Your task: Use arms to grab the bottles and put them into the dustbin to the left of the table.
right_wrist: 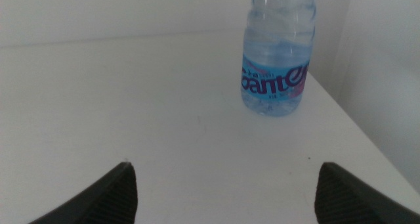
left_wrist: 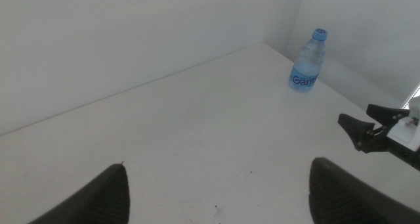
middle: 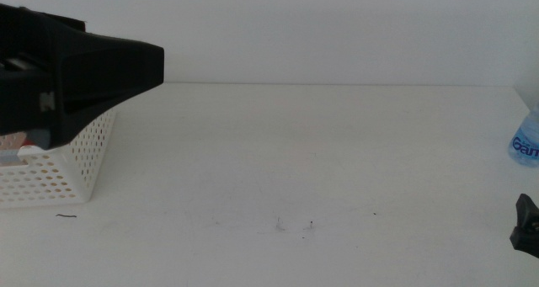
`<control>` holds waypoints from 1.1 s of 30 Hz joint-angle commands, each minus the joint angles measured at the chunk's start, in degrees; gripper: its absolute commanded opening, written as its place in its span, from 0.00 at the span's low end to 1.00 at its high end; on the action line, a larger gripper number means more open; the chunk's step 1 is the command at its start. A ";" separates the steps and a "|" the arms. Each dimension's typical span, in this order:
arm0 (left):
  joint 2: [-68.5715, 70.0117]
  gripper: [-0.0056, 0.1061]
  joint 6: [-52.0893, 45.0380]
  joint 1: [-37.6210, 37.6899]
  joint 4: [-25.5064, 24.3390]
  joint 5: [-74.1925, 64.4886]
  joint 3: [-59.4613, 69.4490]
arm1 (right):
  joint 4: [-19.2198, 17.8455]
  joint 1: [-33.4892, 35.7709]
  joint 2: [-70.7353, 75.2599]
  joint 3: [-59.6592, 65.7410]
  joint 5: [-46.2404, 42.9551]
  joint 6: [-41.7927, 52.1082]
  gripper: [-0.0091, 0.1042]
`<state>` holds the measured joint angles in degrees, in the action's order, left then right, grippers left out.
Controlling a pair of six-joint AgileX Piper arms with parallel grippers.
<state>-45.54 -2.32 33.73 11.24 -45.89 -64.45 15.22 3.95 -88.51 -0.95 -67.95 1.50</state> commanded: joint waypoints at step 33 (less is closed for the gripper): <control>0.22 0.89 0.65 0.46 -0.29 0.77 -0.23 | 4.16 -11.99 -25.99 -36.20 11.14 10.48 0.80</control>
<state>-45.54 -2.32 33.73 11.15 -45.89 -64.45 19.79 -7.44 -113.36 -35.82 -56.82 11.18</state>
